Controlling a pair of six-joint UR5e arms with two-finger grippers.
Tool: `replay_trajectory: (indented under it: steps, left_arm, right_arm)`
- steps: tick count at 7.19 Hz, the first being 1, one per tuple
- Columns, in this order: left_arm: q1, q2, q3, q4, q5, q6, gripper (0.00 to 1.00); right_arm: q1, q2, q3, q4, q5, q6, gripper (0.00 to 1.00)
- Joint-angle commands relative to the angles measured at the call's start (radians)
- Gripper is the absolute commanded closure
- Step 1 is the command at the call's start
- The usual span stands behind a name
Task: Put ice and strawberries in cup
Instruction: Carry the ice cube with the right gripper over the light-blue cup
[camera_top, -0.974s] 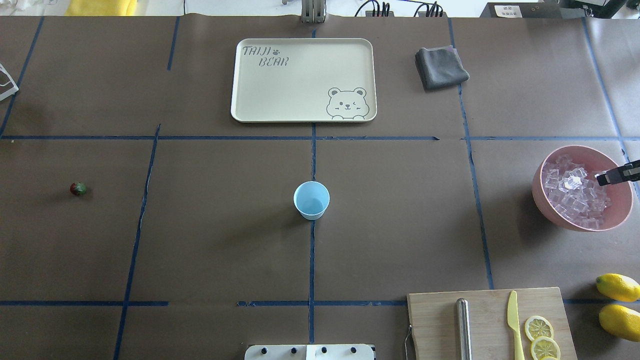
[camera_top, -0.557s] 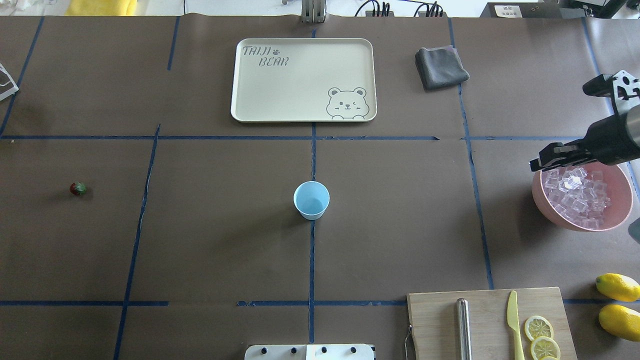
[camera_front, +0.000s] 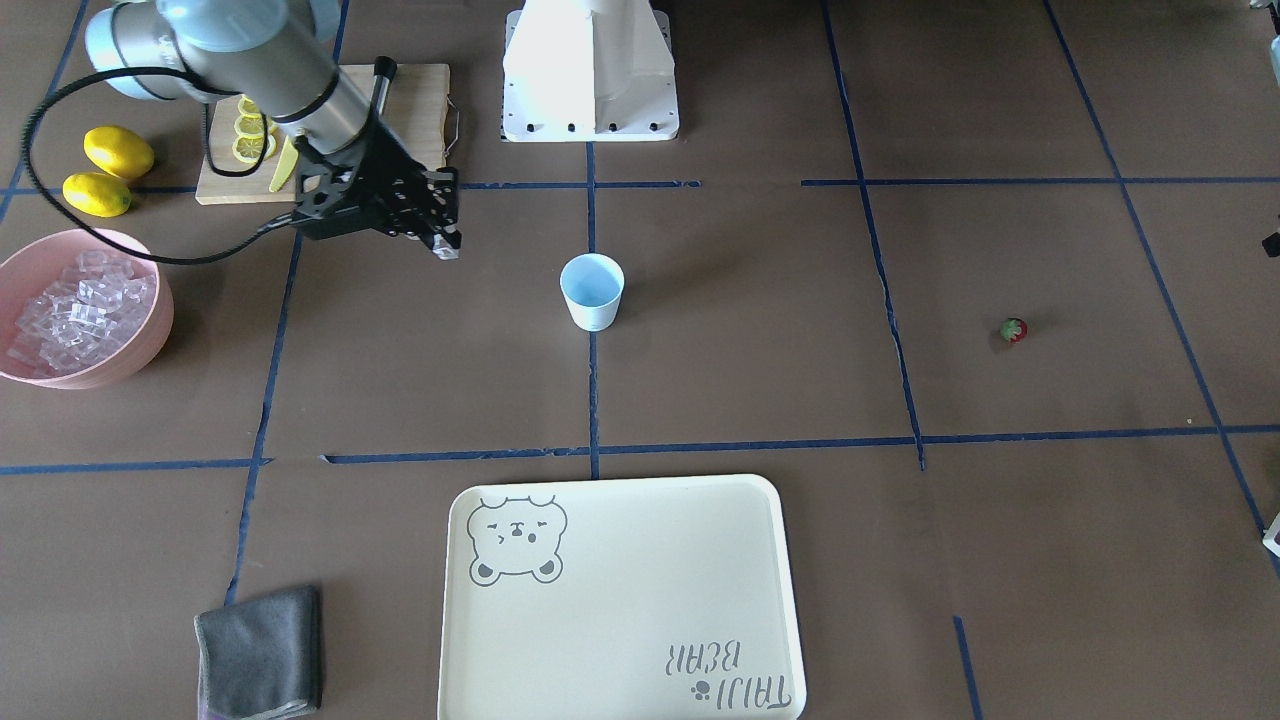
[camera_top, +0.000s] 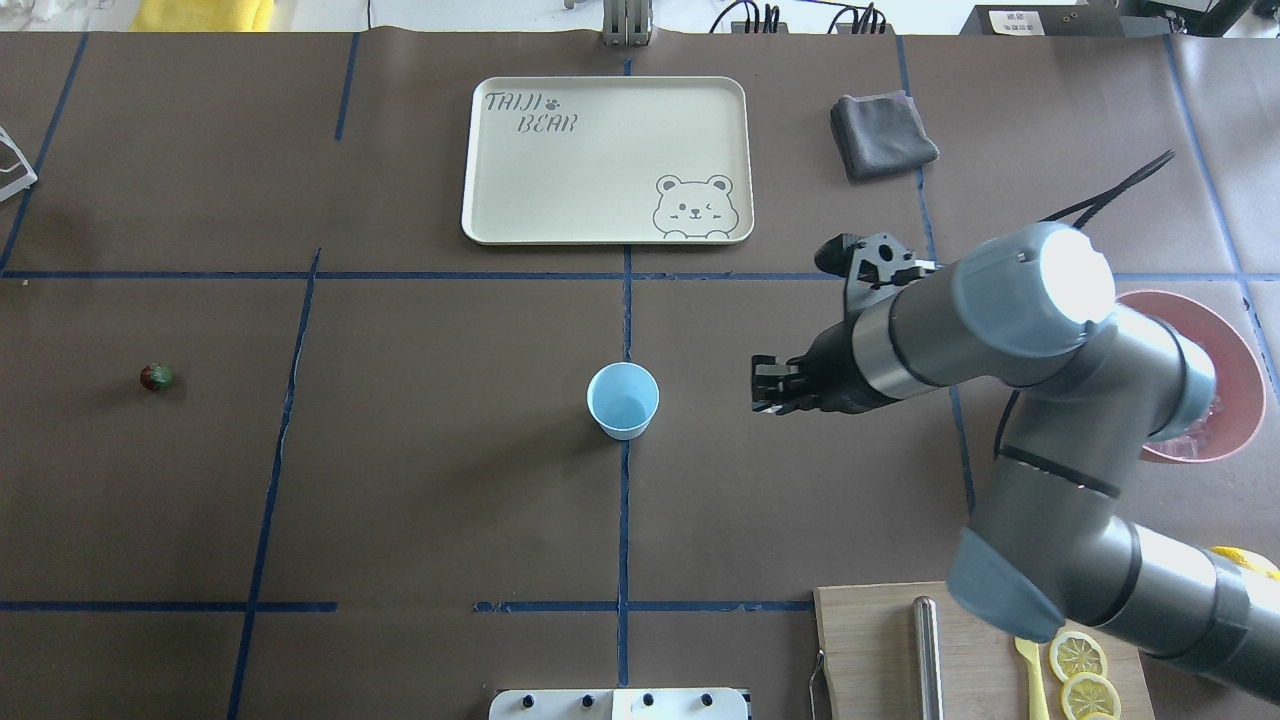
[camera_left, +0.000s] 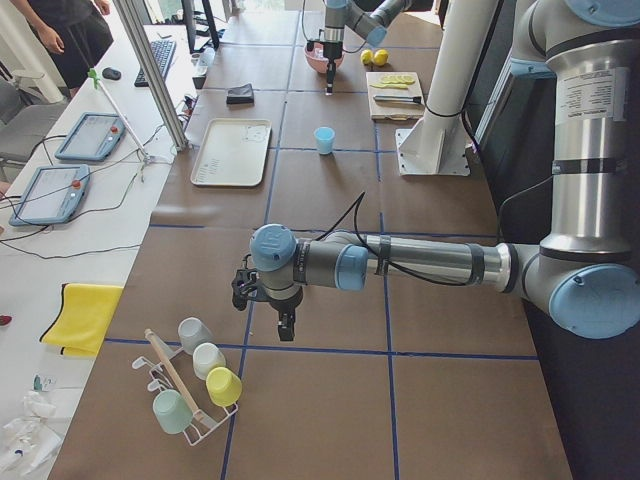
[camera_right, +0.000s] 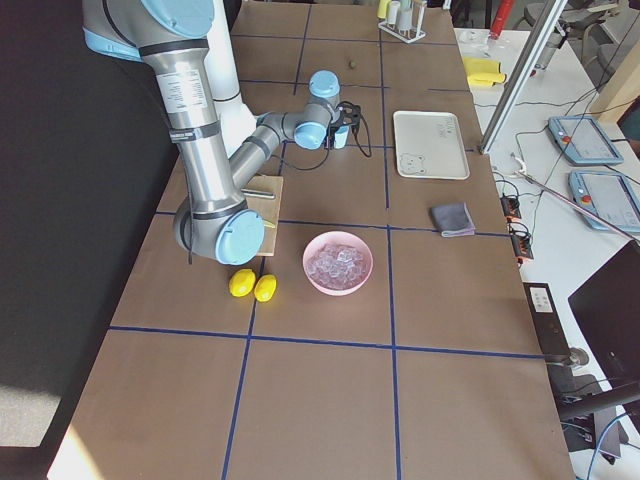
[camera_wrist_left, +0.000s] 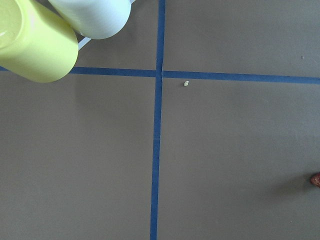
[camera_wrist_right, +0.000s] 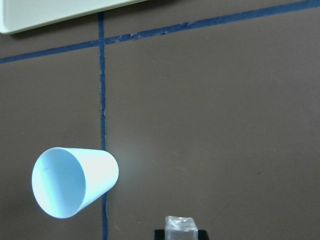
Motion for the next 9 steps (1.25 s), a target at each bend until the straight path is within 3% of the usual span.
replay_trajectory:
  steps: [1,4,7,9]
  left_arm:
    - [0.002,0.017,0.000,-0.032,0.000,-0.001,0.00]
    - [0.000,0.024,-0.017,-0.032,0.000,-0.001,0.00]
    - [0.000,0.040,-0.043,-0.032,-0.002,-0.001,0.00]
    - [0.000,0.044,-0.057,-0.032,-0.002,-0.001,0.00]
  right_arm:
    - [-0.117,0.173,-0.112,-0.063,-0.144,0.087,0.96]
    - [-0.116,0.189,-0.117,-0.060,-0.152,0.087,0.96]
    - [-0.116,0.195,-0.140,-0.060,-0.224,0.085,0.96]
    - [-0.116,0.207,-0.147,-0.058,-0.256,0.085,0.88]
